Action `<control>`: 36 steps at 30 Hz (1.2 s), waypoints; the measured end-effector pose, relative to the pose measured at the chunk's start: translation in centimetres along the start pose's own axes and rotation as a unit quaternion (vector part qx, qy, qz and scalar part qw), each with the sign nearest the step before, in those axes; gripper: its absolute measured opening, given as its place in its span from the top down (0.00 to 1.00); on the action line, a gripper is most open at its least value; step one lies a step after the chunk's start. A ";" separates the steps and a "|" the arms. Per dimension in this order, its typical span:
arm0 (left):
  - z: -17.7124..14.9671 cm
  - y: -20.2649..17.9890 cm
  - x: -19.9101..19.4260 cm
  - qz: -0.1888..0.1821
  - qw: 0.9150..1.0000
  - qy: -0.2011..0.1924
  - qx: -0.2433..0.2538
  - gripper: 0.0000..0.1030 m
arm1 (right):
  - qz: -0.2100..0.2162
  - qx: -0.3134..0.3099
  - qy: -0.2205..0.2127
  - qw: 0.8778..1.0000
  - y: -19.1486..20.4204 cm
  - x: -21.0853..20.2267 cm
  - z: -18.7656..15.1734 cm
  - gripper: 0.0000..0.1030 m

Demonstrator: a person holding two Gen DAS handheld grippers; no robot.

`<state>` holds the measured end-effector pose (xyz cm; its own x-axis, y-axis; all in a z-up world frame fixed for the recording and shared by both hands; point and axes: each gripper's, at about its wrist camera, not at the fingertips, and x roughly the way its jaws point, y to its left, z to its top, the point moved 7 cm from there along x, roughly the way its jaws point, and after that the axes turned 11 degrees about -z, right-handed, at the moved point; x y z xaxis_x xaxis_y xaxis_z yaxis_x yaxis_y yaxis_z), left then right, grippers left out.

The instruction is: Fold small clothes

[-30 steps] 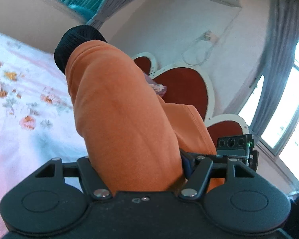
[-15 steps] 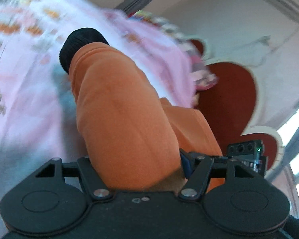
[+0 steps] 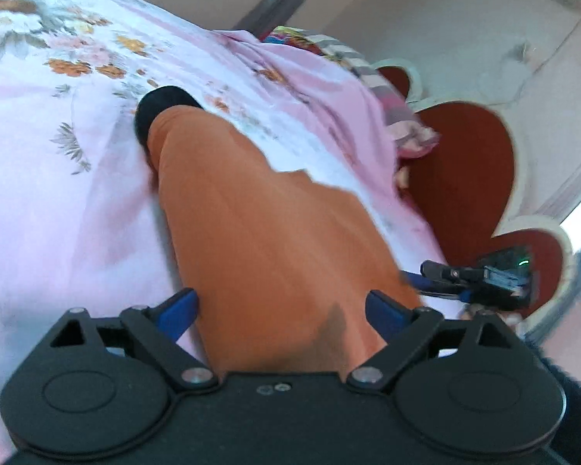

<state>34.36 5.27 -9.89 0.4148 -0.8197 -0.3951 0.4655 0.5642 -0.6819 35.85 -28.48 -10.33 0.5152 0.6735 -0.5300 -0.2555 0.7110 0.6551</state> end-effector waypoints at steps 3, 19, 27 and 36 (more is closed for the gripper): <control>-2.0 1.8 1.4 0.067 0.997 0.031 -0.008 0.07 | -0.112 -0.030 0.051 0.992 -1.4 2.8 -2.0 0.47; -8.4 -15.2 -9.2 0.282 0.942 -0.084 0.162 0.01 | -0.251 -0.116 -0.094 0.956 8.2 -12.5 -11.8 0.00; -14.9 -22.6 -12.6 0.277 0.943 -0.116 0.147 0.01 | -0.297 -0.146 -0.166 0.929 16.8 -17.6 -19.8 0.00; -17.4 -25.8 -13.9 0.268 0.939 -0.140 0.166 0.01 | -0.319 -0.185 -0.211 0.905 20.7 -19.9 -22.0 0.00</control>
<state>2.96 0.39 2.47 0.8259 -0.3780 -0.4184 0.3302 0.9257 -0.1846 2.30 -22.72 1.95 0.9013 0.0205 -0.4328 -0.0124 0.9997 0.0215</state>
